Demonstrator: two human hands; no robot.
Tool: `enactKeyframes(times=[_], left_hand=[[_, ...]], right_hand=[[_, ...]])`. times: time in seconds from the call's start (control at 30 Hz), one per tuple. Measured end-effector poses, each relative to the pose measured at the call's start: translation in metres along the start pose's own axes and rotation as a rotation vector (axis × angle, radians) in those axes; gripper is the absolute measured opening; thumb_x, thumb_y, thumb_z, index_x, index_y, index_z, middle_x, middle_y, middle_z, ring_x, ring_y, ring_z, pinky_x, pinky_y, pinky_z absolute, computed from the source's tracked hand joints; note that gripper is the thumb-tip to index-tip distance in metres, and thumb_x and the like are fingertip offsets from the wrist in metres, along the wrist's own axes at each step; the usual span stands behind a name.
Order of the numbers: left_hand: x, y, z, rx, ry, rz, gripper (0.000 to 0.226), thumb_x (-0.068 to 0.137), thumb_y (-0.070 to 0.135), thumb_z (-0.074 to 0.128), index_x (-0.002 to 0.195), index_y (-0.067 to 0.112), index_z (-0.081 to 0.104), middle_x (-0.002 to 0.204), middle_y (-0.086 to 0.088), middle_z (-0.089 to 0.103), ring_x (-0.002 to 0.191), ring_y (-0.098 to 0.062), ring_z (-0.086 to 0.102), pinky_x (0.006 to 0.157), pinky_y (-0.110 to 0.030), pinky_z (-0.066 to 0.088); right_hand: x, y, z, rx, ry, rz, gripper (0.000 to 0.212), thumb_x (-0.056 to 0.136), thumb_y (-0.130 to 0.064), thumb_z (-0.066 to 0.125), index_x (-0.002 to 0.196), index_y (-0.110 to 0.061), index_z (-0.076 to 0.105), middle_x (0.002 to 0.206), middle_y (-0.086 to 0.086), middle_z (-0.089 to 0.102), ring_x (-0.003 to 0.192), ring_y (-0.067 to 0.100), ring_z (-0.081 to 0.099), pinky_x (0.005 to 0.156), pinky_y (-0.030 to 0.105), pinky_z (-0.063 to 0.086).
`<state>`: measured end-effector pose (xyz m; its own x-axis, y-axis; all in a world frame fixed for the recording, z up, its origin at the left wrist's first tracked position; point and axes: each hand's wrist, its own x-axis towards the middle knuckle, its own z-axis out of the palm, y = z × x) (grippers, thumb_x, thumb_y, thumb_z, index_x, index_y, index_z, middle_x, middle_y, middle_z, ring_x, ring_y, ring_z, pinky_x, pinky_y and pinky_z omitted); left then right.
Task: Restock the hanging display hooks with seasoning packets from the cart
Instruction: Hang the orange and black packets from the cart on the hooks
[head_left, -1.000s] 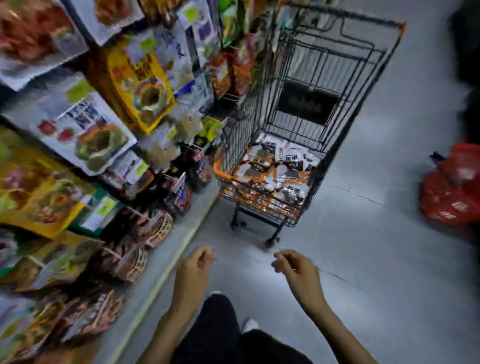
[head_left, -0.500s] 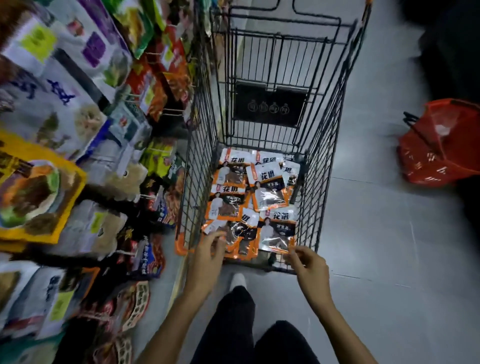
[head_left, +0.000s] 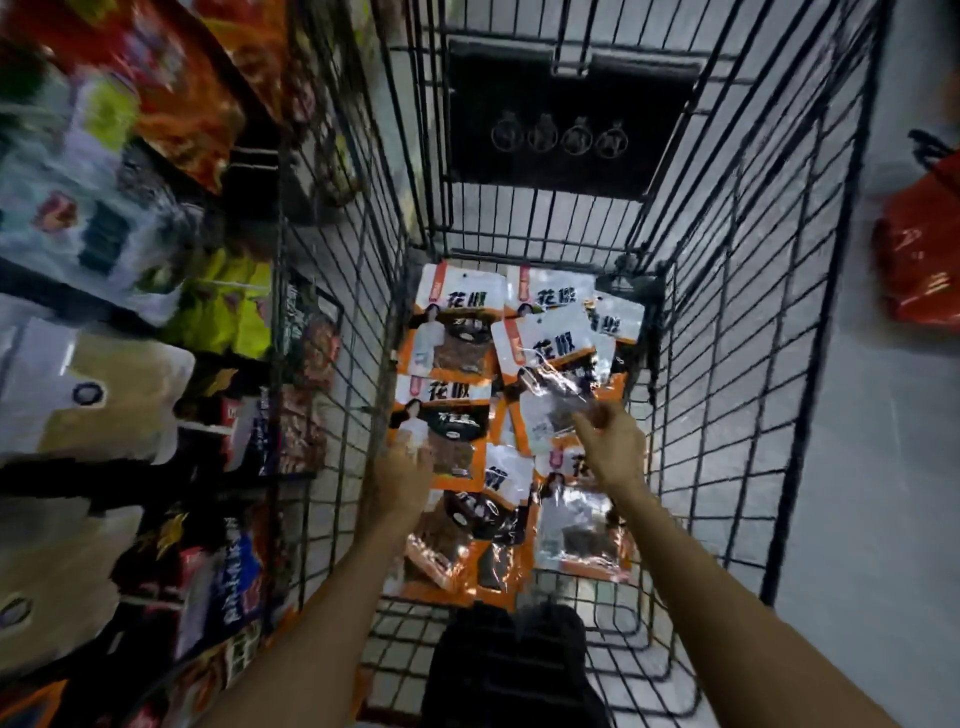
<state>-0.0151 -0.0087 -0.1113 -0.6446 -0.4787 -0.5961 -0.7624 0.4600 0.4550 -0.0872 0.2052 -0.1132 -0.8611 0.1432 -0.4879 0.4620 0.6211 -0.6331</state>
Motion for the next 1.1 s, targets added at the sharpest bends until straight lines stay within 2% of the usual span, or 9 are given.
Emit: enactKeyframes(times=[0.13, 0.23, 0.37, 0.6, 0.7, 0.83, 0.9, 1.0, 1.1], left_hand=[[0.03, -0.004, 0.029, 0.107, 0.083, -0.06, 0.052, 0.093, 0.022, 0.056, 0.137, 0.0, 0.038, 0.136, -0.021, 0.041, 0.124, -0.032, 0.04, 0.095, -0.036, 0.037], [0.037, -0.003, 0.046, 0.206, 0.139, -0.098, 0.06, 0.094, 0.027, 0.055, 0.142, 0.004, 0.027, 0.143, -0.021, 0.032, 0.131, -0.034, 0.032, 0.106, -0.042, 0.033], [0.039, 0.002, 0.057, 0.143, 0.187, -0.13, 0.068, 0.091, 0.023, 0.06, 0.145, 0.005, 0.023, 0.148, -0.019, 0.027, 0.136, -0.034, 0.026, 0.111, -0.047, 0.027], [0.048, 0.004, 0.052, 0.02, 0.178, -0.237, 0.094, 0.075, 0.023, 0.078, 0.146, 0.003, 0.02, 0.148, -0.019, 0.031, 0.138, -0.033, 0.028, 0.113, -0.045, 0.027], [0.051, 0.007, 0.048, 0.034, 0.193, -0.272, 0.098, 0.063, 0.028, 0.086, 0.139, 0.004, 0.03, 0.141, -0.021, 0.039, 0.133, -0.035, 0.034, 0.109, -0.046, 0.031], [0.048, 0.01, 0.045, -0.035, 0.221, -0.314, 0.093, 0.058, 0.028, 0.089, 0.134, 0.005, 0.041, 0.139, -0.02, 0.044, 0.131, -0.036, 0.037, 0.106, -0.051, 0.035], [0.048, 0.012, 0.041, -0.178, 0.189, -0.369, 0.086, 0.059, 0.024, 0.089, 0.131, 0.005, 0.047, 0.136, -0.019, 0.05, 0.126, -0.038, 0.046, 0.101, -0.052, 0.042], [0.043, 0.015, 0.03, -0.478, 0.117, -0.51, 0.066, 0.061, 0.012, 0.088, 0.117, -0.001, 0.056, 0.122, -0.017, 0.061, 0.106, -0.032, 0.061, 0.089, -0.047, 0.053], [0.033, 0.016, 0.017, -0.718, -0.041, -0.574, 0.052, 0.063, 0.001, 0.084, 0.109, 0.001, 0.061, 0.104, -0.017, 0.068, 0.087, -0.028, 0.066, 0.074, -0.045, 0.057]], right_hand=[[0.049, 0.013, 0.018, -0.08, -0.049, 0.035, 0.048, 0.085, -0.029, 0.071, 0.122, -0.004, 0.052, 0.117, 0.013, 0.061, 0.109, 0.028, 0.058, 0.094, 0.043, 0.05], [0.068, 0.02, 0.029, -0.177, -0.032, 0.076, 0.064, 0.081, -0.033, 0.074, 0.129, -0.001, 0.046, 0.128, 0.018, 0.055, 0.122, 0.033, 0.051, 0.102, 0.045, 0.044], [0.069, 0.017, 0.037, -0.305, 0.105, 0.109, 0.078, 0.077, -0.037, 0.078, 0.134, 0.0, 0.039, 0.132, 0.021, 0.049, 0.125, 0.036, 0.044, 0.104, 0.047, 0.039], [0.057, 0.009, 0.037, -0.347, 0.165, 0.19, 0.091, 0.068, -0.045, 0.082, 0.136, -0.004, 0.036, 0.129, 0.021, 0.05, 0.122, 0.037, 0.045, 0.1, 0.048, 0.039], [0.05, 0.009, 0.035, -0.252, 0.175, 0.179, 0.083, 0.067, -0.039, 0.085, 0.13, -0.006, 0.044, 0.123, 0.016, 0.058, 0.117, 0.034, 0.053, 0.097, 0.048, 0.045], [0.037, 0.005, 0.031, -0.065, 0.163, 0.161, 0.051, 0.069, -0.023, 0.085, 0.11, -0.007, 0.06, 0.11, 0.012, 0.068, 0.103, 0.028, 0.064, 0.081, 0.029, 0.047], [0.031, 0.004, 0.026, 0.015, 0.132, 0.198, 0.044, 0.071, -0.019, 0.084, 0.107, -0.008, 0.062, 0.107, 0.011, 0.07, 0.099, 0.028, 0.065, 0.081, 0.031, 0.049], [0.021, 0.001, 0.015, 0.182, 0.048, 0.251, 0.041, 0.076, -0.012, 0.078, 0.113, -0.006, 0.062, 0.11, 0.013, 0.069, 0.1, 0.027, 0.066, 0.09, 0.041, 0.053], [0.005, -0.006, 0.001, 0.258, 0.005, 0.258, 0.042, 0.081, -0.009, 0.073, 0.119, -0.004, 0.057, 0.114, 0.014, 0.067, 0.105, 0.03, 0.064, 0.094, 0.049, 0.051]])
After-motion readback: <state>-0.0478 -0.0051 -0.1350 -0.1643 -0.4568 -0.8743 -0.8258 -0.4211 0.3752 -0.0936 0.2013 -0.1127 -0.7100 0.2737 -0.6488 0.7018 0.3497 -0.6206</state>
